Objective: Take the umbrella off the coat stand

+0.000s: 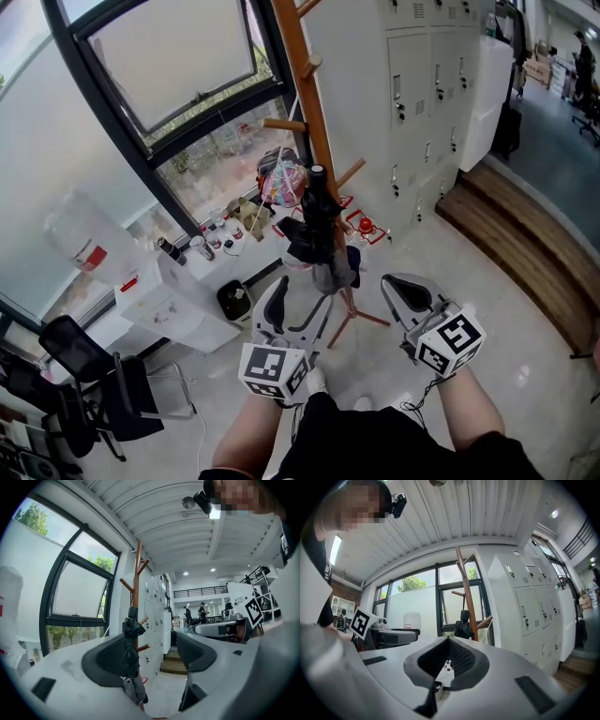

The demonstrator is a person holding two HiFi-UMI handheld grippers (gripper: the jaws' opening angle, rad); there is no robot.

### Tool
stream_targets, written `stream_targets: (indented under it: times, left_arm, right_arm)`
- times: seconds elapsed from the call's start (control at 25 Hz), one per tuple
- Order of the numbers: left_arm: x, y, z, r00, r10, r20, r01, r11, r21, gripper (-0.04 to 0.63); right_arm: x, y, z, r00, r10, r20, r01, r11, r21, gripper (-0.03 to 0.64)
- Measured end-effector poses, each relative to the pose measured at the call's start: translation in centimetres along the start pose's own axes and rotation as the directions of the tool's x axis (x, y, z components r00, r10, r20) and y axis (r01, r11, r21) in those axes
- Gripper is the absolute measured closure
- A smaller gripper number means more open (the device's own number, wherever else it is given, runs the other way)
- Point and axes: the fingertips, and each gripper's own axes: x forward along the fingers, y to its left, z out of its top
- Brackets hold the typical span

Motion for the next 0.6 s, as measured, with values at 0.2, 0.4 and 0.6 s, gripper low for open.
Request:
stream_targets:
  times: [0.2,0.4,0.6]
  left_arm:
    - [0.9,1.1,-0.3,1.000,-0.001,-0.015,0.001,1.000,0.029,0.275]
    - [2.7,2.6,-0.3,1.000,-0.010,-0.027,0.012,0.999,0.051,0.276]
    - [5.0,4.2,-0.6,0.998,-0.040,-0.049,0.043,0.997,0.066,0.276]
  right_arm:
    - [0.7,-0.3,-0.1,1.000,-0.013,0.008,0.013,1.000,0.002,0.563]
    - [1.9,-1.2,0.0,0.999,-0.035,0.003,0.035,0.999,0.001,0.563]
    - [3.7,-2.3,0.1,0.998,-0.062,0.006,0.062,0.998,0.009,0.563]
